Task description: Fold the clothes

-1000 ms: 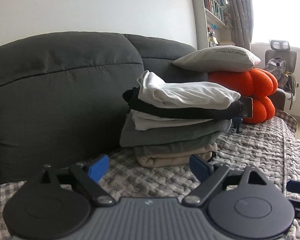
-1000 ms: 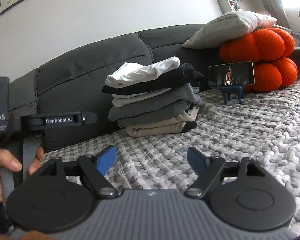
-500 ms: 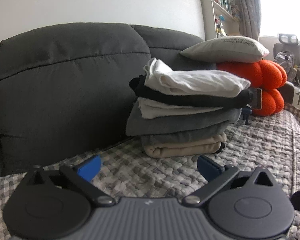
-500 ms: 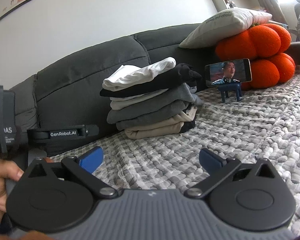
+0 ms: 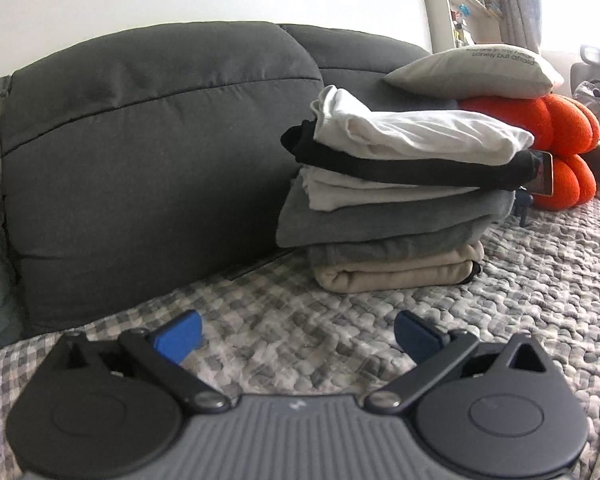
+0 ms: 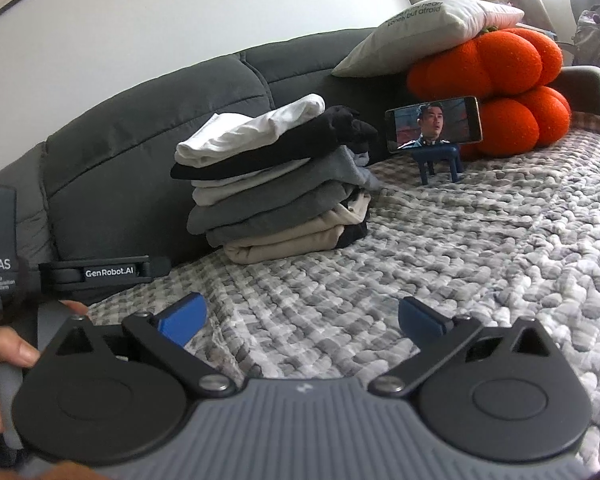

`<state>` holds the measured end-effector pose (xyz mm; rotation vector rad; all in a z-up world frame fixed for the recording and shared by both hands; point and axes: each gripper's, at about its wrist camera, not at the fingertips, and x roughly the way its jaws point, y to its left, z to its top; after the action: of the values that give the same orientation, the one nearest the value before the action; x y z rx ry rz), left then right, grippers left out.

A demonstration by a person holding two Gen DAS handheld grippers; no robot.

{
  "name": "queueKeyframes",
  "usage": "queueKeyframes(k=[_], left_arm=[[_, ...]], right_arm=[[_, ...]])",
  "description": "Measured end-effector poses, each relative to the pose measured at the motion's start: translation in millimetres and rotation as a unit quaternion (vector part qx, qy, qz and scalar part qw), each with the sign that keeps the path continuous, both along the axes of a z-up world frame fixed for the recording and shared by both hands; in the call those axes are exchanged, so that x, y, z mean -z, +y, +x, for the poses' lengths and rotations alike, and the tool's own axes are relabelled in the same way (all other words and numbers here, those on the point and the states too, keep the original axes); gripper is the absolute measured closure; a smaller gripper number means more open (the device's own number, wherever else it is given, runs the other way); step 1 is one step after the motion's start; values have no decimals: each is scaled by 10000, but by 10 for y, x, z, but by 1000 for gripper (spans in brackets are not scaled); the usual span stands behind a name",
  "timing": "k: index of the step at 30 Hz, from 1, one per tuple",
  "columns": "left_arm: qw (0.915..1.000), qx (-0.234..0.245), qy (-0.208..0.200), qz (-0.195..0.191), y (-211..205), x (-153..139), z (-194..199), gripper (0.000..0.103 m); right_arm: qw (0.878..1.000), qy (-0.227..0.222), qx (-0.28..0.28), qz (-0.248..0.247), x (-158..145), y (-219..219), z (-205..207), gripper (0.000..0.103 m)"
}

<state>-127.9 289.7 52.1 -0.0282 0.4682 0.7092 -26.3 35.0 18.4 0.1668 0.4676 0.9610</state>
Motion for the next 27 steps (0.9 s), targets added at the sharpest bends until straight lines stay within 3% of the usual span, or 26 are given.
queueKeyframes(k=[27], left_arm=[[9998, -17, 154, 104, -43, 43, 38, 0]], right_arm=[[9999, 137, 15, -32, 30, 3, 31, 0]])
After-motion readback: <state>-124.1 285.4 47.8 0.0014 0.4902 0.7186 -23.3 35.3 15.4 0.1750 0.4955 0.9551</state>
